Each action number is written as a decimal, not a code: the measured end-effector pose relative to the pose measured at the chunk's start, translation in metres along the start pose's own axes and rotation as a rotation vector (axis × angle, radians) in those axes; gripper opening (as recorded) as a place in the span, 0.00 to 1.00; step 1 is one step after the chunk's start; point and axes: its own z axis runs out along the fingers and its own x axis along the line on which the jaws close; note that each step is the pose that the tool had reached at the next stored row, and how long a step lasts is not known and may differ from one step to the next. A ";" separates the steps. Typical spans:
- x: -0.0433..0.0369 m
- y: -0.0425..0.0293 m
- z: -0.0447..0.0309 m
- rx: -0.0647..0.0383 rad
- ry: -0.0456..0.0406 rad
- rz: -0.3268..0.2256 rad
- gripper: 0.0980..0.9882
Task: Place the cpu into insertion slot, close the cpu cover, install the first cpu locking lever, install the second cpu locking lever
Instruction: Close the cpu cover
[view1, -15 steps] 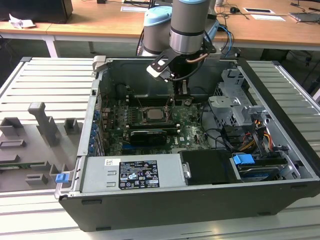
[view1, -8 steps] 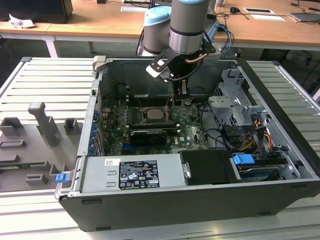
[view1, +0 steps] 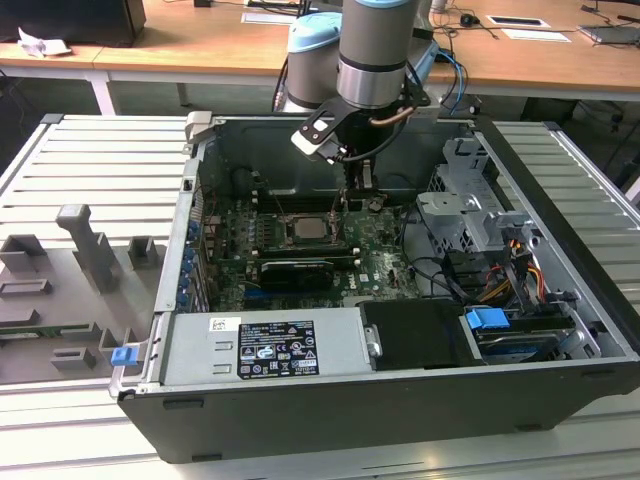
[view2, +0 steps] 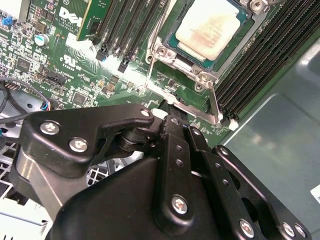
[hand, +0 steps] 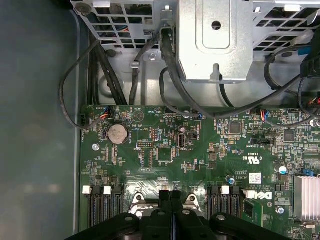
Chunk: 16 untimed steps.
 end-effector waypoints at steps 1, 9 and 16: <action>0.0000 -0.0003 0.0000 0.000 0.0000 0.000 0.01; 0.0001 -0.0053 -0.0002 0.000 0.0000 0.000 0.01; 0.0001 -0.0126 -0.0005 0.000 0.0000 0.000 0.01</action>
